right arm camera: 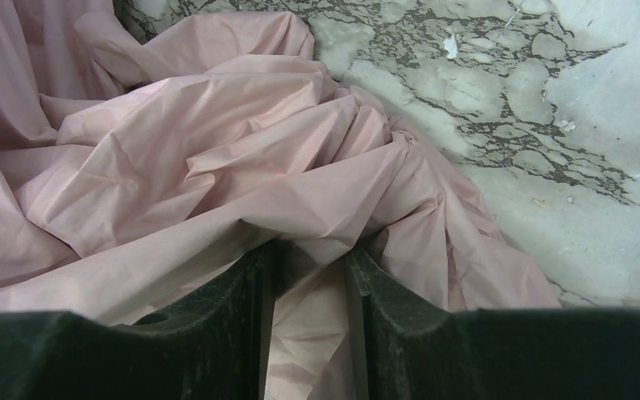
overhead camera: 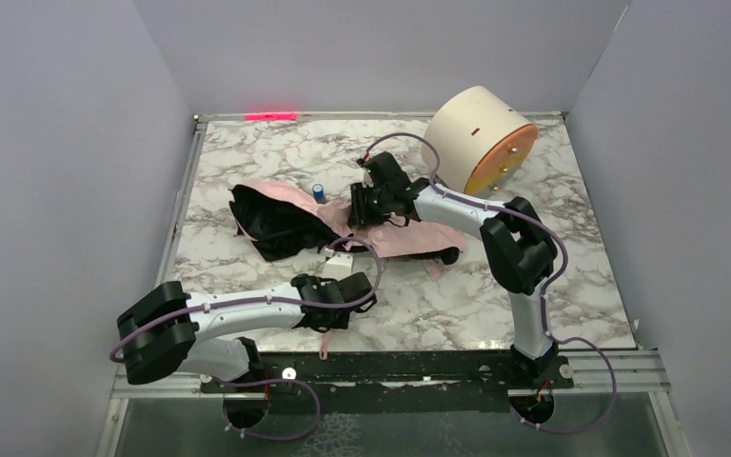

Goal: Put away the umbrella

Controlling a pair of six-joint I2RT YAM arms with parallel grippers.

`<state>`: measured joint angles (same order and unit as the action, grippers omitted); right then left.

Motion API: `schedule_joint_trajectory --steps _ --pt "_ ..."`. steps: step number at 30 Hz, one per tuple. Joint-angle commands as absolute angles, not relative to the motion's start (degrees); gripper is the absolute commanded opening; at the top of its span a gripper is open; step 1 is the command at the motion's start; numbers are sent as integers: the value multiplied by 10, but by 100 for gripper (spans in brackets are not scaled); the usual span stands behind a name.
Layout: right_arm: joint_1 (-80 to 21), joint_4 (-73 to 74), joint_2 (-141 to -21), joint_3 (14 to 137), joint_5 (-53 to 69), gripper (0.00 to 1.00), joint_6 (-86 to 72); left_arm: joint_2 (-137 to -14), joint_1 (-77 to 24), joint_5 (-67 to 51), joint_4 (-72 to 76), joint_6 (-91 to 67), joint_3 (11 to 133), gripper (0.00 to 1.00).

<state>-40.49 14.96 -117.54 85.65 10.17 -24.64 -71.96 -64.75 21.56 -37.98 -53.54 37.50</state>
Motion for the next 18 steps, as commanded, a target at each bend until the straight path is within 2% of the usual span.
schedule_joint_trajectory --steps 1,4,11,18 --pt "-402 146 -1160 849 105 41 -247 -748 -676 243 -417 -536 396 41" --pt "-402 153 -1152 853 107 46 -244 -768 -692 251 -440 -547 400 37" --pt "-397 191 -1094 879 93 58 -221 -777 -704 261 -453 -566 404 8" --pt "-346 223 -1034 918 140 64 -196 -681 -704 275 -430 -560 357 0"
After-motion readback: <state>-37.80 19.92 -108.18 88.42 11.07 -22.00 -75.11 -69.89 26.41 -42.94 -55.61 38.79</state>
